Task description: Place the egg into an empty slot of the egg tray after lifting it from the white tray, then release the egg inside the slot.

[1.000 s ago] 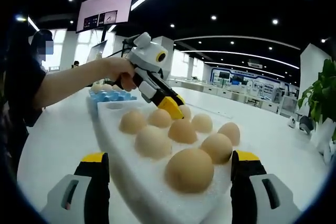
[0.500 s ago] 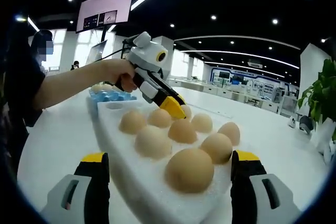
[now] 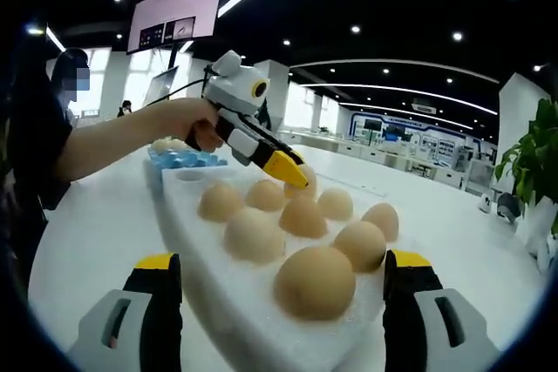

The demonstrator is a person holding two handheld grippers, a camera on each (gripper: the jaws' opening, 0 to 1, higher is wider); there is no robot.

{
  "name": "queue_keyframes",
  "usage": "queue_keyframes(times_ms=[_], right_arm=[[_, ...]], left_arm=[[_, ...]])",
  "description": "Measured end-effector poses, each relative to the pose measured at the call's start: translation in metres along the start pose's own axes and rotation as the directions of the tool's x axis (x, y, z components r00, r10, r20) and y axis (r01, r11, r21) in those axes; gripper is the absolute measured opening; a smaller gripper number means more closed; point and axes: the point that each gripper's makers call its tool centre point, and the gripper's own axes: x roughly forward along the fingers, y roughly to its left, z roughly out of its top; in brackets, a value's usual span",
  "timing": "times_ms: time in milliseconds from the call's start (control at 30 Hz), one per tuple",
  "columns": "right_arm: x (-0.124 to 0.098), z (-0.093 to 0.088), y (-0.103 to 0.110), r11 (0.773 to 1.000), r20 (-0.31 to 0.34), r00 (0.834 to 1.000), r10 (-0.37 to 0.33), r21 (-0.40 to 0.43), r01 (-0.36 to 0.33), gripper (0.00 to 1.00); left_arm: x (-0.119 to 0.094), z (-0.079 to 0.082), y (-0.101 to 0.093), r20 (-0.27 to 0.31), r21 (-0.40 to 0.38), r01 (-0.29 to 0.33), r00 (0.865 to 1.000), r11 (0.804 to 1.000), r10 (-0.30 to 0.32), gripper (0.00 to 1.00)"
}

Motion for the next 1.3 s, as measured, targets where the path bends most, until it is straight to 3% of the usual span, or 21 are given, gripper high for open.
queue_keyframes(times_ms=[400,633,1300], right_arm=[[0.002,0.0,-0.001,1.0,-0.004,1.0,0.003,-0.001,-0.003,1.0],[0.002,-0.001,-0.002,1.0,-0.017,1.0,0.005,0.0,-0.005,1.0],[0.001,-0.002,-0.001,1.0,-0.026,1.0,-0.003,-0.018,0.002,1.0]], left_arm=[[-0.008,0.007,0.004,0.021,0.015,-0.052,0.998,0.999,0.052,0.25],[-0.025,0.009,0.008,0.03,0.019,-0.095,0.995,0.995,0.095,0.25],[-0.064,-0.003,0.023,0.057,-0.013,-0.197,0.979,0.98,0.197,0.25]])
